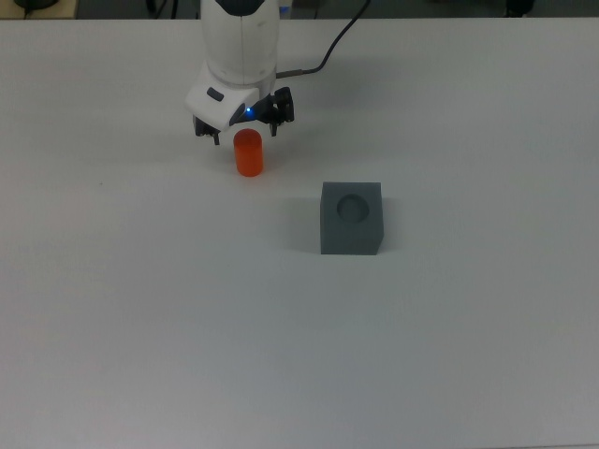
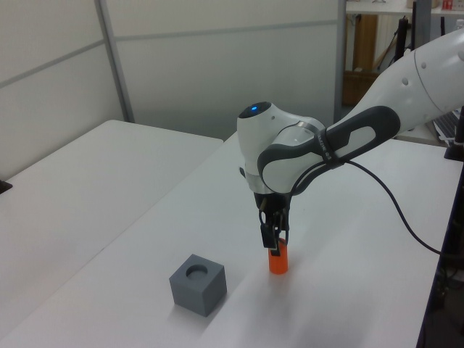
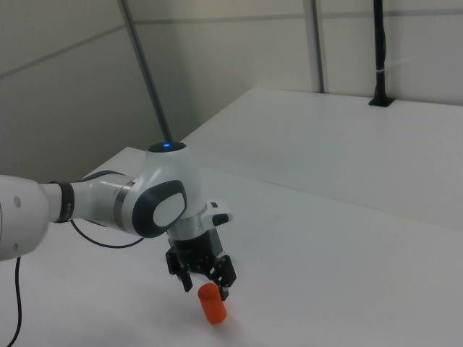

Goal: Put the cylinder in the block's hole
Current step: 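Close the gripper around the orange cylinder, then lift the orange cylinder up off the table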

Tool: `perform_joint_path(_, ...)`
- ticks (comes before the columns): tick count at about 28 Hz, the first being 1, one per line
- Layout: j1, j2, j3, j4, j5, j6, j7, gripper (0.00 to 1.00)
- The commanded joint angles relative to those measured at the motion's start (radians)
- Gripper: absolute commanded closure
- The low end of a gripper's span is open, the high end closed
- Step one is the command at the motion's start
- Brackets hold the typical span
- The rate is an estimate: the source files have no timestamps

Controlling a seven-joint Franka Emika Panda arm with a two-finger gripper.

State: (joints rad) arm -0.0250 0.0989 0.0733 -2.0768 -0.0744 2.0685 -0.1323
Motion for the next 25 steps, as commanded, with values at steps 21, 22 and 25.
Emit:
perform_joint_path(21,0.019,0.010,-0.004,0.027,-0.044,0.013,-0.015,1.00)
perform_joint_path(22,0.019,0.007,-0.003,0.035,-0.042,0.012,-0.013,1.00)
perform_joint_path(25,0.020,0.001,0.002,0.078,-0.028,-0.005,-0.004,1.00)
